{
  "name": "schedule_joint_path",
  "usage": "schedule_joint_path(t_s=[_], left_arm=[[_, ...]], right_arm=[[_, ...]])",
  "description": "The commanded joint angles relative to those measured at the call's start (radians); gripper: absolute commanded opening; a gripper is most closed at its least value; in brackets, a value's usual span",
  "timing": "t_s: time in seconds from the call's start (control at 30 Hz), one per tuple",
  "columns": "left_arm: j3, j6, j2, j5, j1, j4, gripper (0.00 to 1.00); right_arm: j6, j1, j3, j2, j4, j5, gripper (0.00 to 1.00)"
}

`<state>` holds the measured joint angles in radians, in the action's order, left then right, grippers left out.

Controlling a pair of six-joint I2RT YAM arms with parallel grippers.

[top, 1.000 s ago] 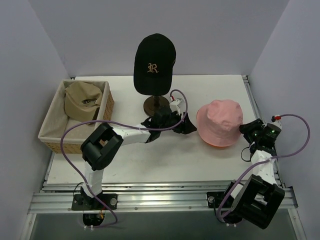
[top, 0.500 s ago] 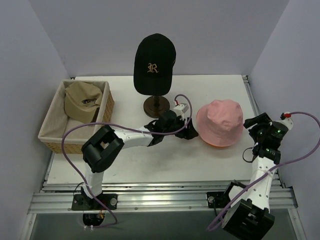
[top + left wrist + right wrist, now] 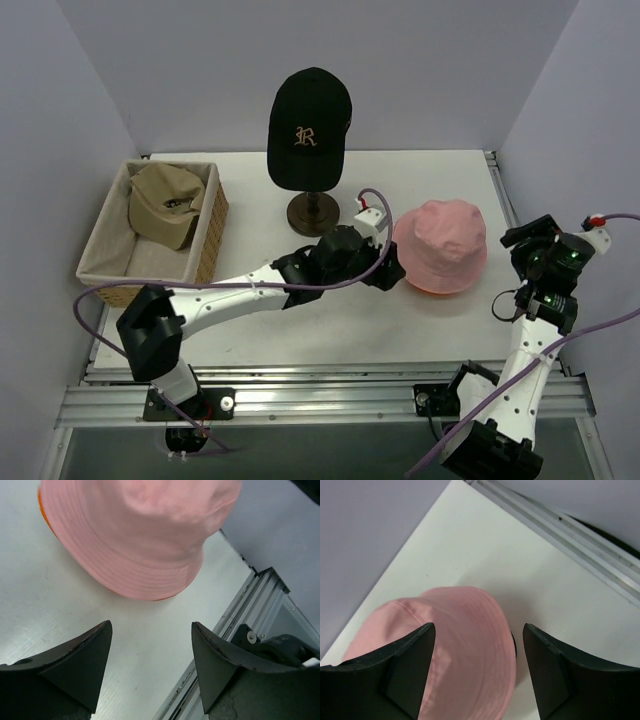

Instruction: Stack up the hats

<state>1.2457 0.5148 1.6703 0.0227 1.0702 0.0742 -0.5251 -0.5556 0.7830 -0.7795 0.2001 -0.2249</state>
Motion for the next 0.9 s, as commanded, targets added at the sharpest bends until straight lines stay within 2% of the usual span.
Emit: schedule_joint_path(t_s=[0.0, 0.1, 0.17, 0.2, 0.27, 0.3, 0.33, 0.4, 0.43, 0.5, 0.53, 0.67, 0.73, 0.77, 0.8, 0.87], left_arm=[[0.167, -0.091, -0.167, 0.167, 0.031, -0.206, 0.73], [0.32, -0.15, -0.251, 0.287, 0.022, -0.382, 0.73], [0.411, -0.179, -0.279, 0.419, -0.009, -0.522, 0.73], [0.501, -0.18, -0.297, 0.431, -0.086, -0.572, 0.73], [0.579, -0.165, -0.303, 0.398, -0.191, -0.695, 0.73], [0.65, -0.15, -0.299, 0.385, -0.299, -0.738, 0.73], [0.681, -0.156, -0.293, 0.384, -0.34, -0.805, 0.73], [0.724, -0.165, -0.274, 0.381, -0.427, -0.855, 0.73], [0.741, -0.164, -0.267, 0.361, -0.529, -0.89, 0.73], [0.744, -0.134, -0.244, 0.275, -0.643, -0.916, 0.73], [0.721, -0.128, -0.239, 0.266, -0.741, -0.919, 0.72], [0.595, -0.118, -0.239, 0.275, -0.935, -0.867, 0.71], [0.536, -0.102, -0.242, 0.237, -1.012, -0.822, 0.69], [0.468, -0.085, -0.244, 0.2, -1.098, -0.8, 0.68], [0.44, -0.081, -0.236, 0.137, -1.137, -0.779, 0.67], [0.378, -0.078, -0.221, 0.12, -1.206, -0.74, 0.66]], right_arm=[[0.007, 0.006, 0.134, 0.002, 0.047, 0.047, 0.67], [0.001, 0.028, 0.221, -0.023, 0.045, 0.004, 0.65], [0.002, 0.072, 0.281, -0.09, 0.048, -0.001, 0.65], [0.022, 0.16, 0.373, -0.121, 0.07, 0.057, 0.64], [0.039, 0.291, 0.468, -0.2, 0.123, 0.186, 0.64], [0.043, 0.36, 0.505, -0.217, 0.125, 0.313, 0.64], [0.05, 0.487, 0.571, -0.252, 0.122, 0.358, 0.64], [0.06, 0.609, 0.636, -0.299, 0.13, 0.421, 0.64], [0.085, 0.725, 0.704, -0.347, 0.157, 0.471, 0.64], [0.106, 0.851, 0.749, -0.385, 0.18, 0.603, 0.63], [0.117, 0.972, 0.757, -0.395, 0.171, 0.633, 0.63], [0.131, 1.202, 0.698, -0.345, 0.124, 0.771, 0.61], [0.135, 1.259, 0.655, -0.296, 0.076, 0.774, 0.59], [0.135, 1.279, 0.638, -0.284, 0.067, 0.766, 0.59], [0.134, 1.313, 0.606, -0.274, 0.059, 0.753, 0.58], [0.137, 1.339, 0.573, -0.251, 0.038, 0.705, 0.57]])
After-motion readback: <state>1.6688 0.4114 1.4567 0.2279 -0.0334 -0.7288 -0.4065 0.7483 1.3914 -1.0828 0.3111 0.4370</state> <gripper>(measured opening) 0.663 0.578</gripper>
